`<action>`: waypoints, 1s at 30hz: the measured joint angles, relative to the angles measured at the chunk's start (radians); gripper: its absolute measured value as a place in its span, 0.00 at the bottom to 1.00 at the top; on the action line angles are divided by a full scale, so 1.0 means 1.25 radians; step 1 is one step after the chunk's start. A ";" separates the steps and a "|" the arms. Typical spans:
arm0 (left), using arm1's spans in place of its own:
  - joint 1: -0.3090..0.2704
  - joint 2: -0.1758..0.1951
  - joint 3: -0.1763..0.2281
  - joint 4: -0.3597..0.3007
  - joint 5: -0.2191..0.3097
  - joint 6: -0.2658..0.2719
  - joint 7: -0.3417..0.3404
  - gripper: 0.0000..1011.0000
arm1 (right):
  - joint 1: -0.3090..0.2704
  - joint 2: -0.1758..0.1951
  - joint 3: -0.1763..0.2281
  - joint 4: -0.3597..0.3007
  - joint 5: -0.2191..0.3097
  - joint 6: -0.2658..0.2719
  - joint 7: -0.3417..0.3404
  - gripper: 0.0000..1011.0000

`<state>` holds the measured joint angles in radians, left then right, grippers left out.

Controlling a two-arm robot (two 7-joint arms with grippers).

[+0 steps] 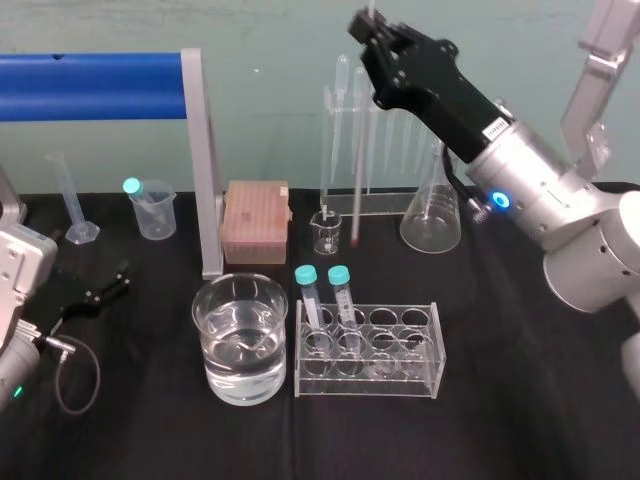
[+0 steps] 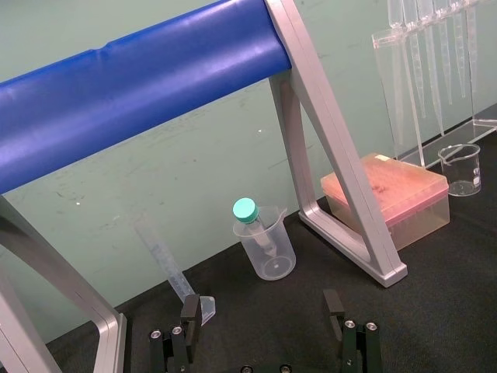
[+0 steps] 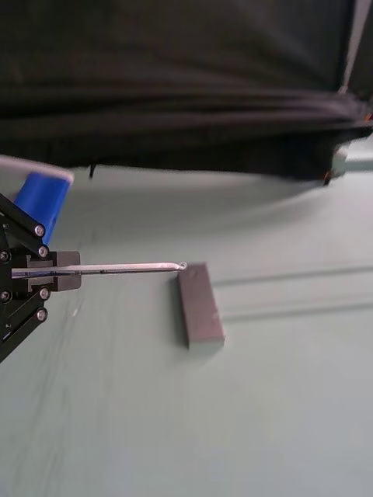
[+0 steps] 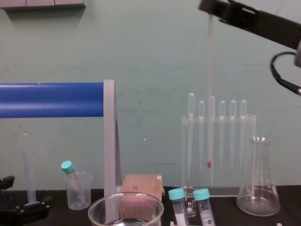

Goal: Hold the thermometer with one hand and immerse one end into the beaker, then reinsert it into the test tube rack.

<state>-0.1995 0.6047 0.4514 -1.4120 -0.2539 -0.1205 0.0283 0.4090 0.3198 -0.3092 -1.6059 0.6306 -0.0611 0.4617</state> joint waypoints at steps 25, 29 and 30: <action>0.000 0.000 0.000 0.000 0.000 0.000 0.000 1.00 | 0.103 -0.073 -0.160 0.162 0.098 -0.084 0.208 0.06; 0.000 0.000 0.000 0.000 0.000 0.000 0.000 1.00 | 0.111 -0.078 -0.177 0.195 0.098 -0.086 0.215 0.06; 0.000 0.000 0.000 0.000 0.000 0.000 0.000 1.00 | 0.114 -0.081 -0.183 0.207 0.098 -0.088 0.219 0.06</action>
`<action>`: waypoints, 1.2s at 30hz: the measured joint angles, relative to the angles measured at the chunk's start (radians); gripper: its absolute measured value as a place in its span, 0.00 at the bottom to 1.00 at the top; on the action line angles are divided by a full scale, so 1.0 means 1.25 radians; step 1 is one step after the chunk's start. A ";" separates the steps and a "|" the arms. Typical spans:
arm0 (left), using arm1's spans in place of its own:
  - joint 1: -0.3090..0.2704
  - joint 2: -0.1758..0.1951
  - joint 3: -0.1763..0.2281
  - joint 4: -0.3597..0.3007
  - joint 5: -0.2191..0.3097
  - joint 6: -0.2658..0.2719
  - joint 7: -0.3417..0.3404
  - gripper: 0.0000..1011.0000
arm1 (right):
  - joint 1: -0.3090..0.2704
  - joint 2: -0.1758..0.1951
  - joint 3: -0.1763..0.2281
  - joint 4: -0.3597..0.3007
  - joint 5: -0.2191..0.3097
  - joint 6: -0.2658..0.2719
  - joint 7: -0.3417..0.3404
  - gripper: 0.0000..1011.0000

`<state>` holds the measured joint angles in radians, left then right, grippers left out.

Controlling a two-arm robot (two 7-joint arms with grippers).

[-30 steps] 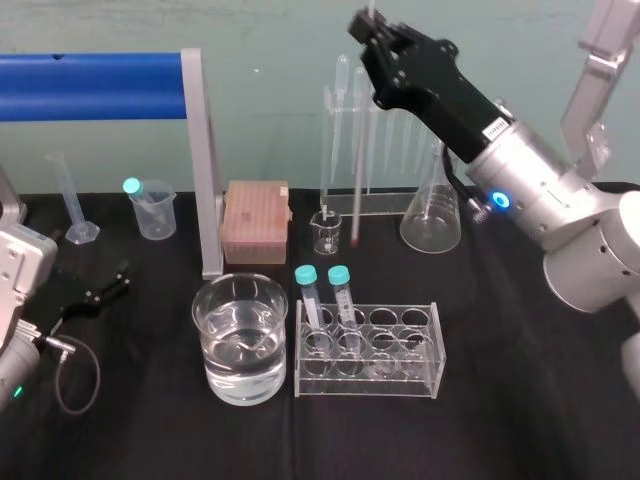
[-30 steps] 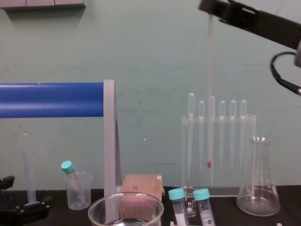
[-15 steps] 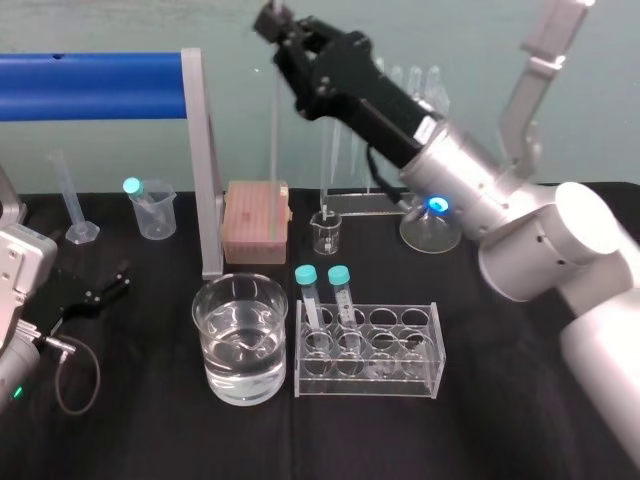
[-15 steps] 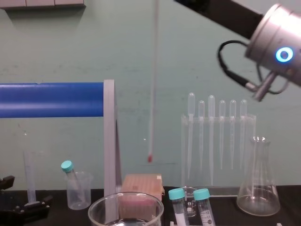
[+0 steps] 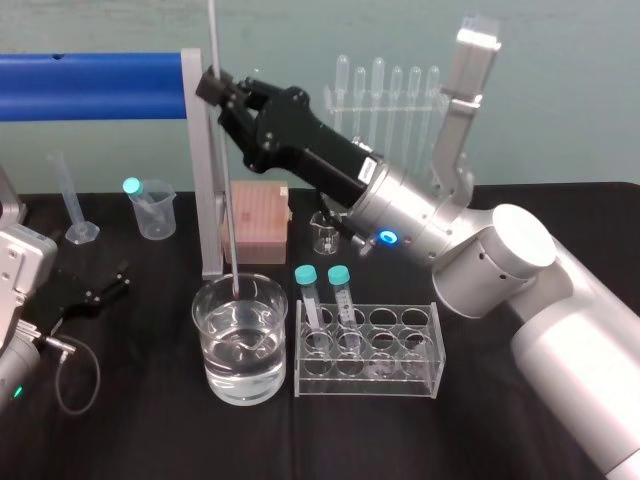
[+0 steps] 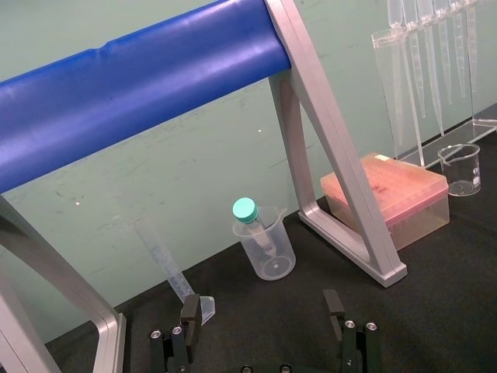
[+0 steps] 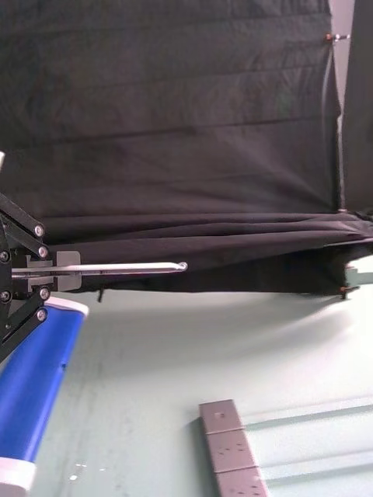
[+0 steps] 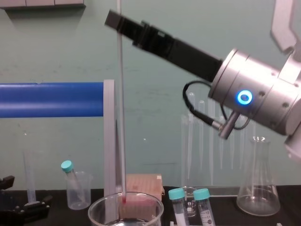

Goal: Hold the thermometer with one hand and immerse one end into the beaker, then reinsert it into the test tube rack.

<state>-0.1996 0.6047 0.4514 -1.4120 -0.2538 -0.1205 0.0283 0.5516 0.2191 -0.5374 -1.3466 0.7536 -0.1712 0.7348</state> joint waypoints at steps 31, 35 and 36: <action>0.000 0.000 0.000 0.000 0.000 0.000 0.000 1.00 | 0.017 -0.017 -0.044 0.136 -0.040 -0.004 0.034 0.06; 0.000 0.000 0.000 0.000 0.000 0.000 0.000 1.00 | 0.017 -0.017 -0.044 0.136 -0.040 -0.004 0.034 0.06; 0.000 0.000 0.000 0.000 0.000 0.000 0.000 1.00 | 0.017 -0.017 -0.044 0.136 -0.040 -0.003 0.034 0.06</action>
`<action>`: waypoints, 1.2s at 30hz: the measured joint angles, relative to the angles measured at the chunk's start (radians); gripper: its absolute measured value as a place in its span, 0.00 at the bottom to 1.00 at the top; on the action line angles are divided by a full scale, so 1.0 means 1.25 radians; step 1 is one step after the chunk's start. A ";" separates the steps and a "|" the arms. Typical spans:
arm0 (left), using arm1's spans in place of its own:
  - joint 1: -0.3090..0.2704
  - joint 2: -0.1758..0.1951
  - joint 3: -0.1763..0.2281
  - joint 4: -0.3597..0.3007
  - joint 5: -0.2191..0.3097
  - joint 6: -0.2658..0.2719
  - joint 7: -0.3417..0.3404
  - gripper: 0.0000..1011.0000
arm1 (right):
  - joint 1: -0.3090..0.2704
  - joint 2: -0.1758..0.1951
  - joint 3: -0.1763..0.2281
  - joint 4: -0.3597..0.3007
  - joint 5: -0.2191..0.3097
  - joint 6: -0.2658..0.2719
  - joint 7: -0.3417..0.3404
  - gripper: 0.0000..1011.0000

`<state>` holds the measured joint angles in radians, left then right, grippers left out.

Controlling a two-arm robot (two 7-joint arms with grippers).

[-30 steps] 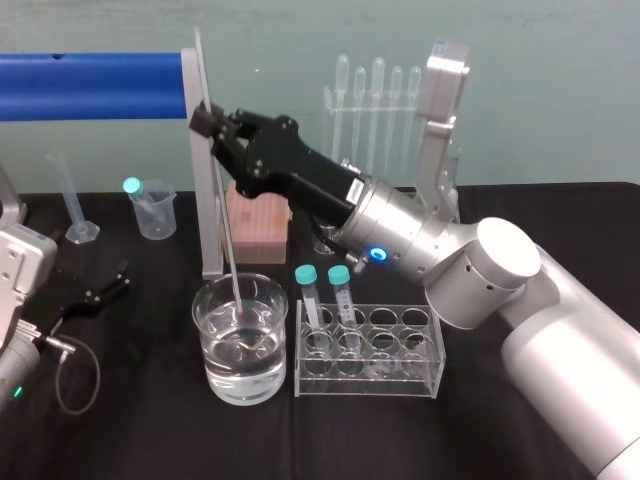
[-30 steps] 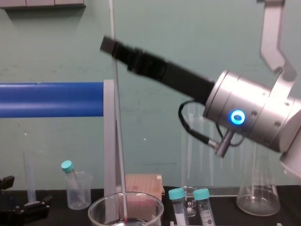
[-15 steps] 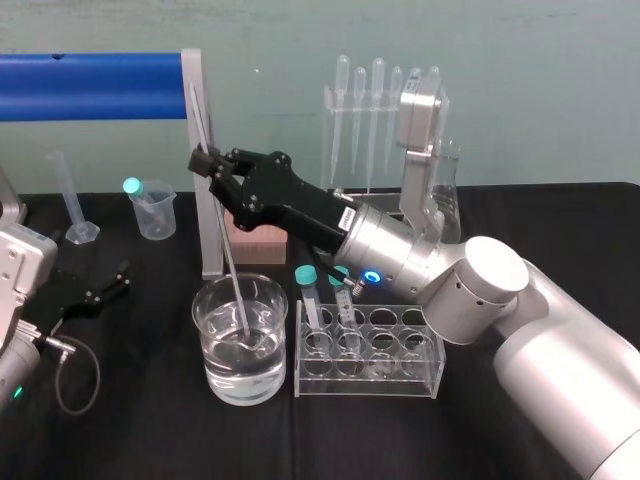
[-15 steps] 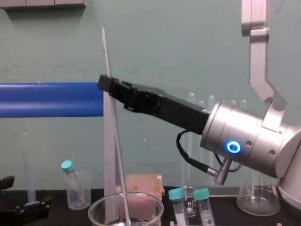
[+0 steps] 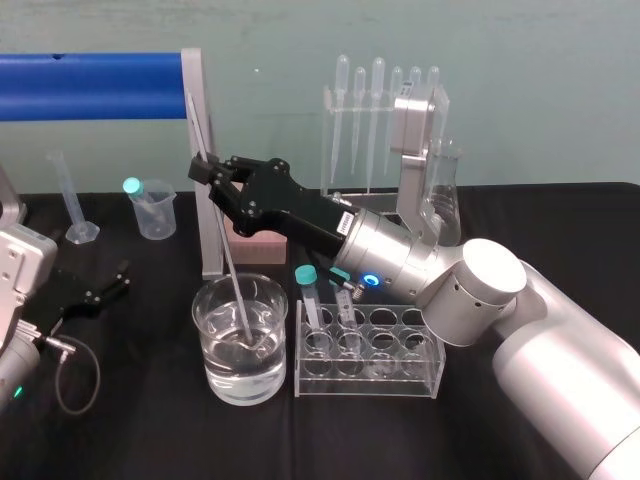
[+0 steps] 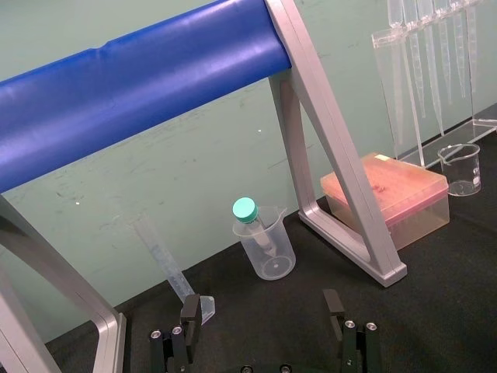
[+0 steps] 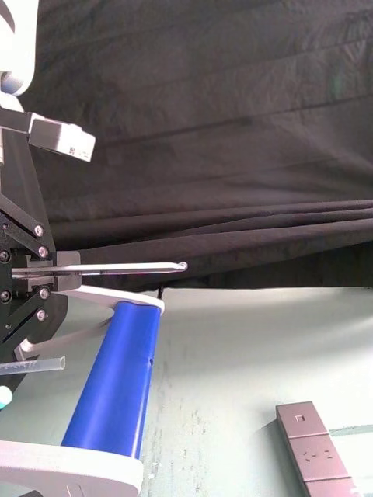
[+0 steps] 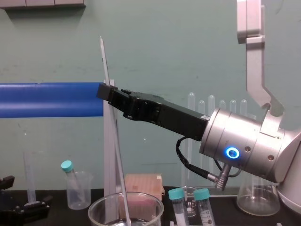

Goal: Hold the thermometer with one hand and immerse one end into the beaker, then reinsert it into the test tube rack.

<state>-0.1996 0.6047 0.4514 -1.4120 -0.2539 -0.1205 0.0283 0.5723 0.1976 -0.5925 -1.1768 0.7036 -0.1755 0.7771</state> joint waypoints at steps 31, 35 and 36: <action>0.000 0.000 0.000 0.000 0.000 0.000 0.000 1.00 | 0.000 0.000 0.001 -0.002 0.001 0.001 -0.001 0.06; 0.000 0.000 0.000 0.000 0.000 0.000 0.000 1.00 | 0.000 0.000 0.001 -0.002 0.001 0.001 -0.001 0.06; 0.000 0.000 0.000 0.000 0.000 0.000 0.000 1.00 | 0.000 0.000 0.001 -0.002 0.001 0.001 -0.001 0.06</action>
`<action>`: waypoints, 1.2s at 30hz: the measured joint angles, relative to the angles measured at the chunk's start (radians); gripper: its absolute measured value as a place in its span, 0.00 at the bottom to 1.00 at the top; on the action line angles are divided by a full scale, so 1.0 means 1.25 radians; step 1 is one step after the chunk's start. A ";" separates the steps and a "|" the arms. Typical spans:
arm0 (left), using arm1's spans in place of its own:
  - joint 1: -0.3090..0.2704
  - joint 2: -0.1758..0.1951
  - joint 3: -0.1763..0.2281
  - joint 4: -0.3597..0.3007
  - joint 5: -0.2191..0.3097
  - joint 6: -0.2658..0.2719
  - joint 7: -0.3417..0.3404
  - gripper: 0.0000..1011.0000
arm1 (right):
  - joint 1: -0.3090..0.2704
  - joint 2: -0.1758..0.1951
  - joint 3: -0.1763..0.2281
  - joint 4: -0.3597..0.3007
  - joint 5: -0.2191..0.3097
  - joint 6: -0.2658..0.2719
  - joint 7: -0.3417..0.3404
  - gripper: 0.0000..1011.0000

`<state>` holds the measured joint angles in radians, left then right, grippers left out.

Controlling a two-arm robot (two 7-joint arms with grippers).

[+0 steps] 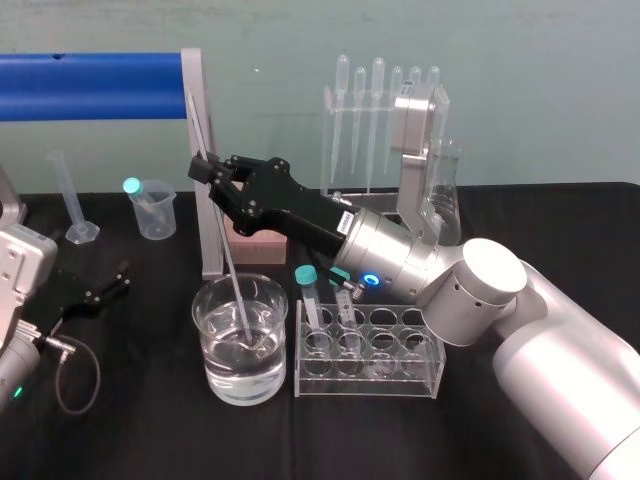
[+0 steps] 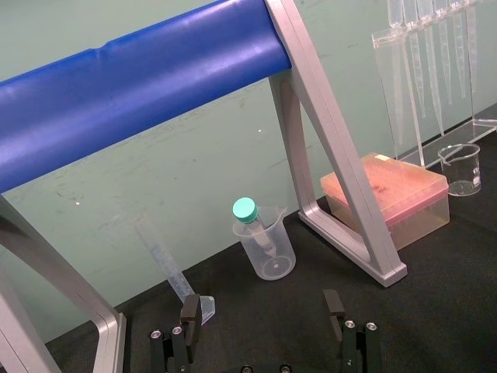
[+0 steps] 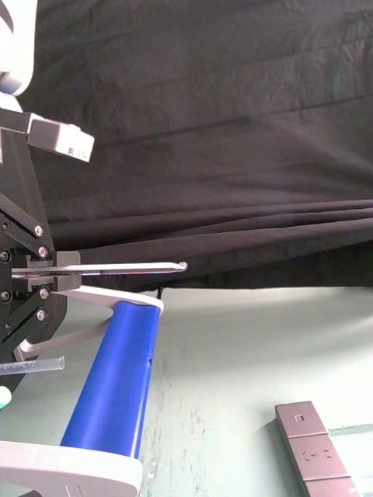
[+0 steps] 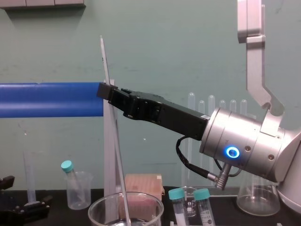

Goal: Hold the thermometer with one hand and immerse one end into the beaker, then reinsert it into the test tube rack.

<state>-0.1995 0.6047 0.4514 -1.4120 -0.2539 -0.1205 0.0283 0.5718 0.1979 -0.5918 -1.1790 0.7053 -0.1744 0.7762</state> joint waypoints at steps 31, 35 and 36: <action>0.000 0.000 0.000 0.000 0.000 0.000 0.000 1.00 | 0.000 0.000 0.000 0.000 0.000 0.000 0.000 0.06; 0.000 0.000 0.000 0.000 0.000 0.000 0.000 1.00 | 0.000 0.000 0.000 0.000 0.000 0.000 0.000 0.06; 0.000 0.000 0.000 0.000 0.000 0.000 0.000 1.00 | 0.000 0.000 0.000 0.000 0.000 0.000 0.000 0.06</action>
<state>-0.1996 0.6047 0.4514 -1.4120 -0.2539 -0.1205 0.0283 0.5718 0.1979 -0.5918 -1.1790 0.7053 -0.1745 0.7763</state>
